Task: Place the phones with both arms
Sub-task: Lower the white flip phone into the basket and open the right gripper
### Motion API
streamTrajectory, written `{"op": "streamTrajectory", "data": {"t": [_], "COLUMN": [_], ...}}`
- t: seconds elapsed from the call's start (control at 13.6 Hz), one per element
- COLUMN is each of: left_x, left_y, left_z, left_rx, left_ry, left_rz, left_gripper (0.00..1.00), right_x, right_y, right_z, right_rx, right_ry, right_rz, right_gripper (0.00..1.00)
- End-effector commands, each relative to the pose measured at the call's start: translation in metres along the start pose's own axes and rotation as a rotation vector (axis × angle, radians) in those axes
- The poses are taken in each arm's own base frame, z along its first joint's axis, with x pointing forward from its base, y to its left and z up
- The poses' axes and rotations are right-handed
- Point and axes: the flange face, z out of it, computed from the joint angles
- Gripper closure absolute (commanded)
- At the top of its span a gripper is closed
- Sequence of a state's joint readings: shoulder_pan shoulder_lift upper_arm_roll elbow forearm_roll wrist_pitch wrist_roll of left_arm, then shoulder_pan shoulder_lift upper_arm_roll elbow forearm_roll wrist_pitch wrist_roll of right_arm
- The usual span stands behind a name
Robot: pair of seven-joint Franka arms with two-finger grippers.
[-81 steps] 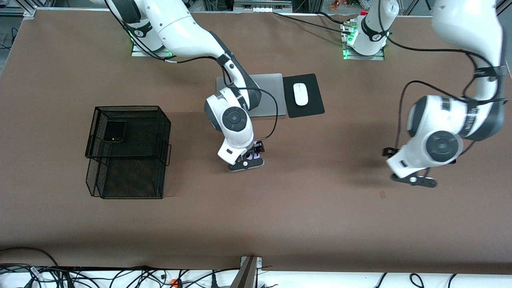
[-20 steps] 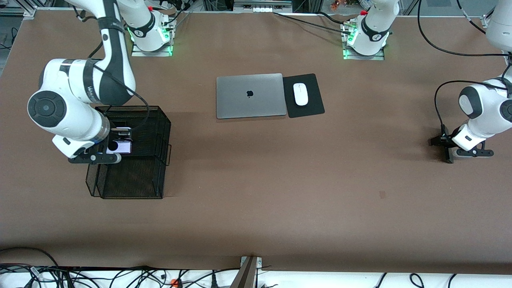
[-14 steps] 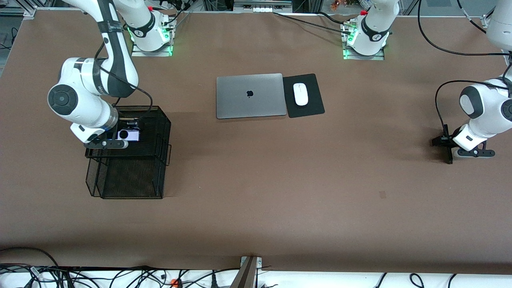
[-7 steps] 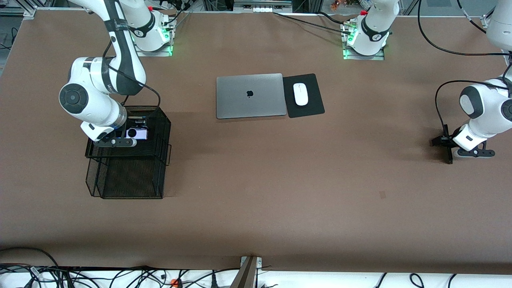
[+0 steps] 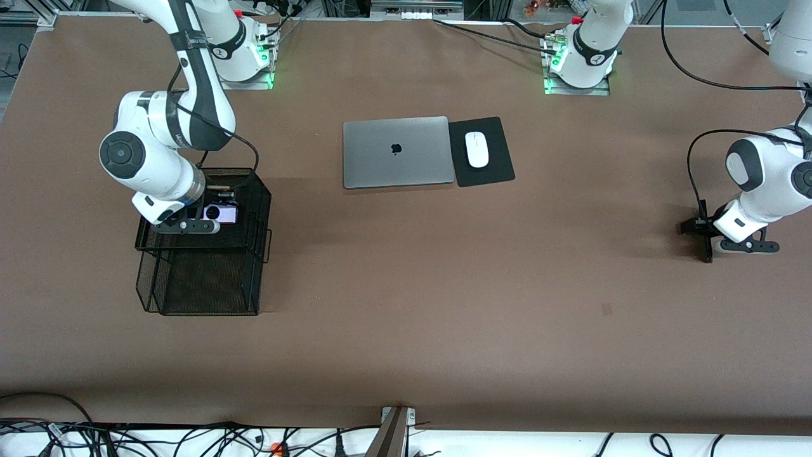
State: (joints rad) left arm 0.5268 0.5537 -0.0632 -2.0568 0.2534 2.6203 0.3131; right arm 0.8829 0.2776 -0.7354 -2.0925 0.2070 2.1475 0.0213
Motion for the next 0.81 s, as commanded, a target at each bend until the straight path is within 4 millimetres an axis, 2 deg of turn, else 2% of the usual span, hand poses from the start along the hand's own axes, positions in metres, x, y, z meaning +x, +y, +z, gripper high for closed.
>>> {"op": "streamTrajectory", "data": {"t": [0.0, 0.07, 0.29, 0.44, 0.59, 0.73], "left_x": [0.013, 0.018, 0.028, 0.031, 0.031, 0.032], "left_y": [0.016, 0.016, 0.017, 0.021, 0.021, 0.023], "left_z": [0.003, -0.008, -0.041, -0.051, -0.048, -0.049], "left_rx": [-0.022, -0.018, -0.024, -0.028, -0.031, -0.028], "left_ry": [-0.030, -0.038, -0.107, -0.125, -0.129, -0.128], "left_rz": [0.002, -0.006, -0.008, -0.002, -0.011, -0.020], "left_gripper": [1.00, 1.00, 1.00, 1.00, 1.00, 1.00], "right_x": [-0.001, -0.001, 0.002, 0.005, 0.011, 0.018], "right_y": [-0.001, -0.002, -0.001, -0.001, 0.000, 0.006], "right_z": [-0.001, -0.002, -0.009, -0.015, -0.027, -0.048], "right_rx": [0.017, 0.016, 0.022, 0.024, 0.029, 0.037], "right_ry": [0.011, 0.013, 0.025, 0.031, 0.051, 0.079], "right_rz": [0.014, 0.013, 0.015, 0.017, 0.017, 0.018], "right_gripper": [0.46, 0.30, 0.01, 0.01, 0.00, 0.00]}}
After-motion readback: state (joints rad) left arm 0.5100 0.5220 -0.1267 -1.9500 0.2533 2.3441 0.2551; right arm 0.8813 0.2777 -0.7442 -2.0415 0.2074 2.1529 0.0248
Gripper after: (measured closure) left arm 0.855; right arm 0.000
